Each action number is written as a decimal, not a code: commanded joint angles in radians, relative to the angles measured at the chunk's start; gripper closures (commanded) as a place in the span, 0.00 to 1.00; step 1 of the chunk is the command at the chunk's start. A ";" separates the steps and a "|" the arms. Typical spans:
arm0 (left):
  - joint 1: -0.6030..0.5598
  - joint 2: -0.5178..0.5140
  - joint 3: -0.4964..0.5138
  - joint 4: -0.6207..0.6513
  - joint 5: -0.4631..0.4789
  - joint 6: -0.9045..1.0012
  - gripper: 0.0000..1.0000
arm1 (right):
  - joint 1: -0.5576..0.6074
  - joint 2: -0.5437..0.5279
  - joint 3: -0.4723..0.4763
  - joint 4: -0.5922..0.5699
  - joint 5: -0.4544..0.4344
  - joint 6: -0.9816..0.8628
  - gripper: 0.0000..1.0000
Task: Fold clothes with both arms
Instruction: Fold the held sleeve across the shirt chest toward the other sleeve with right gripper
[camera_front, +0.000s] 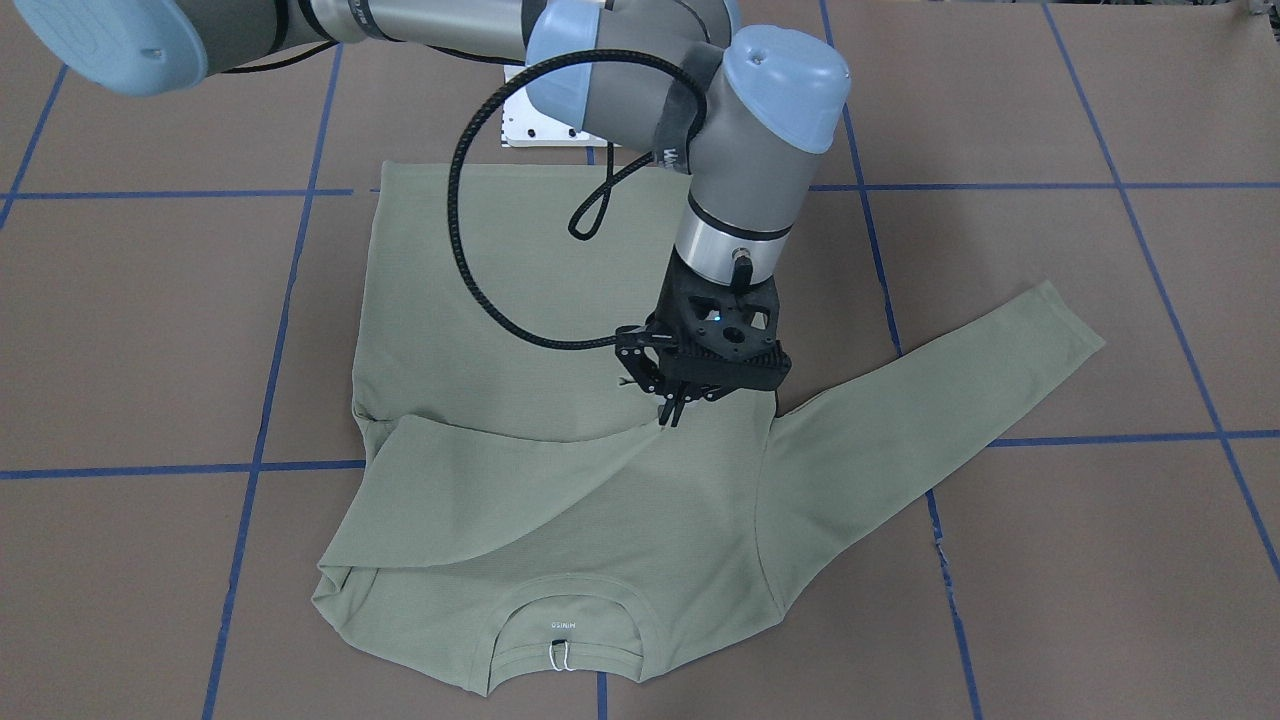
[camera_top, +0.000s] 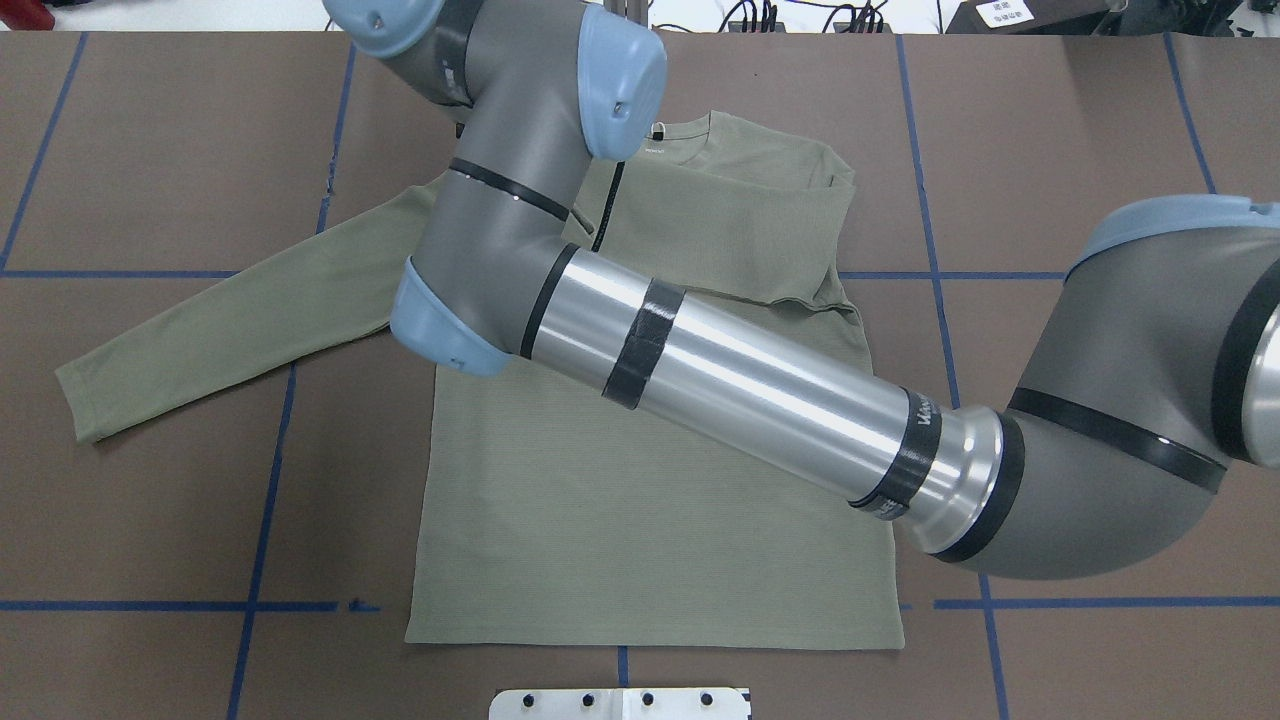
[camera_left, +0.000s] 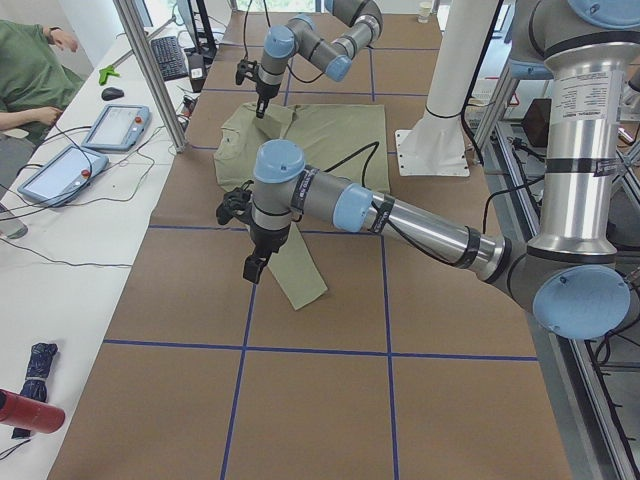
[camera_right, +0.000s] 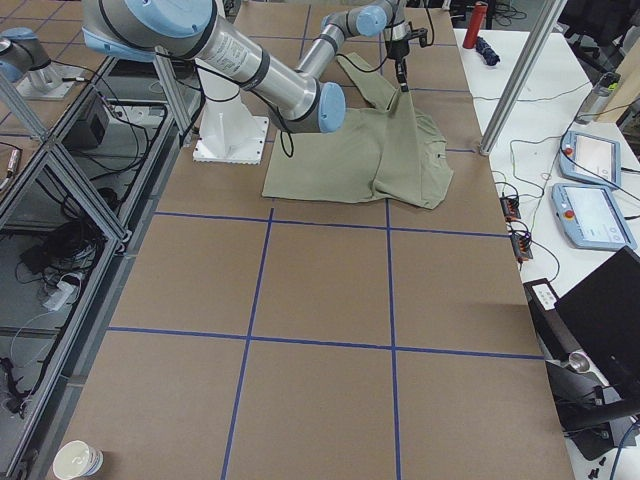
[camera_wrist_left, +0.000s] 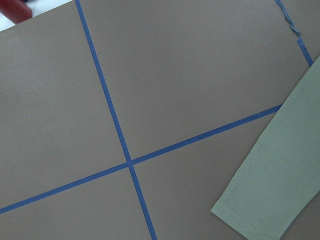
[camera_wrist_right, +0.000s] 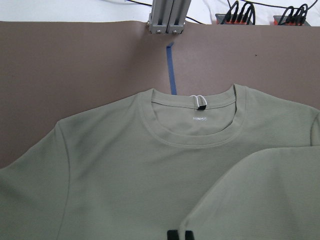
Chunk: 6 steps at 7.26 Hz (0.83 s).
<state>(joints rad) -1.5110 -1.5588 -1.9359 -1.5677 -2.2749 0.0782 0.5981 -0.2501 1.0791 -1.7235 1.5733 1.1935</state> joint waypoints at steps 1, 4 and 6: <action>0.000 0.000 -0.001 0.000 0.000 0.000 0.00 | -0.047 0.055 -0.072 0.070 -0.048 0.035 1.00; 0.000 0.000 0.003 0.000 -0.015 0.000 0.00 | -0.063 0.078 -0.169 0.200 -0.084 0.096 0.92; 0.000 0.000 0.002 0.000 -0.015 0.000 0.00 | -0.066 0.080 -0.185 0.219 -0.094 0.097 0.39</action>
<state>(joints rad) -1.5110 -1.5585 -1.9340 -1.5684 -2.2885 0.0782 0.5356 -0.1714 0.9080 -1.5201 1.4880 1.2865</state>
